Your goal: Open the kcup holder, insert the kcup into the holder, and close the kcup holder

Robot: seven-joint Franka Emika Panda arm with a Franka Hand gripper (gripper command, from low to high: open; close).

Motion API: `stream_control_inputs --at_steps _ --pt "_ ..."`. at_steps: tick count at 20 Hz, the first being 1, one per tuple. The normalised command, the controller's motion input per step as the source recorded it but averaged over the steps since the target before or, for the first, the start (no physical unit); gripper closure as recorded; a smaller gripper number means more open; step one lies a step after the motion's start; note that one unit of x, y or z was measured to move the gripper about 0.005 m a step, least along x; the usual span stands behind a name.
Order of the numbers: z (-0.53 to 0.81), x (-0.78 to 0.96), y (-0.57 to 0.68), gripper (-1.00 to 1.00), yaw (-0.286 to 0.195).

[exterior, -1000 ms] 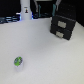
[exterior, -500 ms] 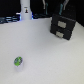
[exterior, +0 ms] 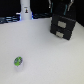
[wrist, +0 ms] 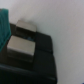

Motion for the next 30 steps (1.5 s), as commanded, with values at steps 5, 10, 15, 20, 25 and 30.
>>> stream_control_inputs --at_steps 5,10,15,20,25,30 --pt "-0.23 -0.32 0.64 -1.0 -0.149" --pt "-0.31 -0.26 0.55 -1.0 -0.142" --pt "-0.39 -0.19 0.33 -1.0 -0.126" --pt "-0.45 -0.2 0.22 -1.0 -0.097" --pt "-0.5 -0.35 0.04 -1.0 -0.032" --pt "-0.49 -0.31 0.04 -1.0 0.007"
